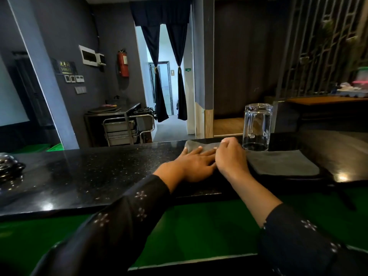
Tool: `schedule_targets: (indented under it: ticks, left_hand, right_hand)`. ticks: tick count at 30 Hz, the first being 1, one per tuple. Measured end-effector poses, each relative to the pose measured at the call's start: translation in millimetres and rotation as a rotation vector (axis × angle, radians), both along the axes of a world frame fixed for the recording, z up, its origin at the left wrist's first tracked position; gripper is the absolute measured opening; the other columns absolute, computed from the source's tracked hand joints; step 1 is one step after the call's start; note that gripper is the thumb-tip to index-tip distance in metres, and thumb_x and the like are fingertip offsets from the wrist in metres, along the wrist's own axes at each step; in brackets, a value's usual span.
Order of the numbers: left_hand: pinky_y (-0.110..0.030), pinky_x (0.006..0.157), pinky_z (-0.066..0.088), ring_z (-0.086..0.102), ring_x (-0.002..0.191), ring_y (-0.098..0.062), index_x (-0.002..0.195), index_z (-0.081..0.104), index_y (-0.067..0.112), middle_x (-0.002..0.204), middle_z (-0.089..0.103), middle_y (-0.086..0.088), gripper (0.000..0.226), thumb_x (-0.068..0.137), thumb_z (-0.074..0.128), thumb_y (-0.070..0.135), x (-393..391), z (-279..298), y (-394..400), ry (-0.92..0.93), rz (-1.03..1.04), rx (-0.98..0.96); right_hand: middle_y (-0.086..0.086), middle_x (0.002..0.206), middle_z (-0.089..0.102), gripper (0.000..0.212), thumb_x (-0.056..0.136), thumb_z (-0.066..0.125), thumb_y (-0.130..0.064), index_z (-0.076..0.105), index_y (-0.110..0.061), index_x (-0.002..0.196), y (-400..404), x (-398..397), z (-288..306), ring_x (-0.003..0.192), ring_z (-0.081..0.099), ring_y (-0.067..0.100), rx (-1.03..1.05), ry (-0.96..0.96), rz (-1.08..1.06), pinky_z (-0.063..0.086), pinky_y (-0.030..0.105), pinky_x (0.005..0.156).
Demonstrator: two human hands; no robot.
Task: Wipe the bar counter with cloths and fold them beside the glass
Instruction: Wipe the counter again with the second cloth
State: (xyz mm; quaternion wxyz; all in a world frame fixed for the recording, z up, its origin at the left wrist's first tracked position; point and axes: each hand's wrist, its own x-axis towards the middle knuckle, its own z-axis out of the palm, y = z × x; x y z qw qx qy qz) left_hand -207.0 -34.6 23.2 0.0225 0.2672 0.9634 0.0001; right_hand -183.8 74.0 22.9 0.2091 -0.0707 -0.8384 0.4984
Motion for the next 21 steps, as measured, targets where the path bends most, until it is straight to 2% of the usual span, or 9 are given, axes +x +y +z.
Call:
schedule_targets:
  ticks: [3, 6, 8, 9, 11, 12, 14, 17, 21]
  left_hand:
    - [-0.052, 0.116, -0.009, -0.003, 0.145, -0.014, 0.141, 0.001, 0.052, 0.158, 0.002, 0.016, 0.047, 0.095, 0.012, 0.055, 11, -4, -30, 0.03, -0.068, 0.047]
    - [-0.042, 0.114, -0.014, -0.004, 0.144, -0.01, 0.131, -0.001, 0.063, 0.156, 0.001, 0.018, 0.05, 0.082, 0.002, 0.069, 17, -3, -83, -0.001, -0.047, 0.091]
    - [-0.044, 0.115, -0.012, 0.0, 0.146, -0.016, 0.138, 0.004, 0.056, 0.158, 0.004, 0.012, 0.073, 0.069, -0.002, 0.08, 6, -1, -124, -0.004, 0.143, 0.073]
    - [-0.048, 0.117, -0.008, 0.003, 0.147, -0.02, 0.143, 0.008, 0.049, 0.159, 0.006, 0.007, 0.078, 0.071, -0.001, 0.08, -2, -1, -141, 0.0, 0.281, 0.071]
    - [-0.053, 0.117, 0.001, 0.005, 0.146, -0.029, 0.147, 0.012, 0.039, 0.16, 0.007, -0.002, 0.065, 0.088, 0.009, 0.066, -20, -4, -152, 0.023, 0.51, 0.053]
    - [-0.054, 0.117, 0.003, 0.005, 0.146, -0.033, 0.148, 0.013, 0.037, 0.16, 0.007, -0.005, 0.06, 0.092, 0.012, 0.059, -28, -6, -145, 0.035, 0.56, 0.051]
    - [-0.056, 0.116, 0.004, 0.004, 0.145, -0.036, 0.147, 0.013, 0.038, 0.16, 0.007, -0.005, 0.064, 0.088, 0.006, 0.06, -32, -9, -119, 0.033, 0.528, 0.034]
    - [-0.057, 0.116, 0.004, 0.0, 0.146, -0.033, 0.145, 0.01, 0.045, 0.16, 0.005, 0.001, 0.08, 0.071, -0.005, 0.07, -18, -16, -69, -0.002, 0.292, 0.035]
    - [-0.048, 0.118, 0.0, -0.001, 0.146, -0.024, 0.145, 0.007, 0.047, 0.159, 0.004, 0.007, 0.056, 0.091, 0.012, 0.062, 20, -14, -54, 0.003, 0.144, 0.068]
  right_hand:
    - [0.01, 0.125, 0.055, 0.043, 0.101, 0.023, -0.031, 0.051, -0.009, 0.126, 7, -1, 2, 0.103, 0.048, 0.018, -0.116, 0.013, 0.002, 0.03, 0.028, 0.081]
    - [0.012, 0.127, 0.054, 0.043, 0.102, 0.024, -0.029, 0.051, -0.007, 0.127, 6, 0, 0, 0.102, 0.045, 0.018, -0.079, 0.01, 0.044, 0.029, 0.027, 0.083]
    - [0.013, 0.129, 0.054, 0.043, 0.102, 0.023, -0.028, 0.051, -0.005, 0.127, 4, 1, 1, 0.113, 0.048, 0.024, -0.029, 0.002, 0.064, 0.029, 0.027, 0.084]
    - [0.013, 0.129, 0.054, 0.045, 0.102, 0.021, -0.029, 0.051, -0.005, 0.127, 2, 1, 2, 0.116, 0.048, 0.026, -0.001, -0.006, 0.067, 0.029, 0.027, 0.084]
    - [0.014, 0.13, 0.054, 0.049, 0.102, 0.019, -0.032, 0.051, -0.005, 0.126, 0, 0, 3, 0.12, 0.047, 0.029, 0.044, -0.033, 0.073, 0.029, 0.029, 0.084]
    - [0.015, 0.13, 0.053, 0.05, 0.102, 0.018, -0.034, 0.051, -0.006, 0.127, -1, -1, 3, 0.121, 0.047, 0.029, 0.062, -0.052, 0.073, 0.029, 0.03, 0.085]
    - [0.015, 0.131, 0.053, 0.05, 0.101, 0.019, -0.035, 0.051, -0.007, 0.128, -3, -2, 1, 0.123, 0.046, 0.03, 0.12, -0.083, 0.072, 0.033, 0.035, 0.093]
    - [0.015, 0.131, 0.055, 0.046, 0.1, 0.022, -0.033, 0.051, -0.01, 0.127, -8, -2, -3, 0.125, 0.046, 0.031, 0.293, -0.133, 0.09, 0.028, 0.044, 0.108]
    - [0.01, 0.14, 0.049, 0.047, 0.099, 0.022, -0.032, 0.046, -0.014, 0.135, -11, -3, -9, 0.135, 0.036, 0.027, 0.508, -0.176, 0.176, 0.013, 0.048, 0.116]
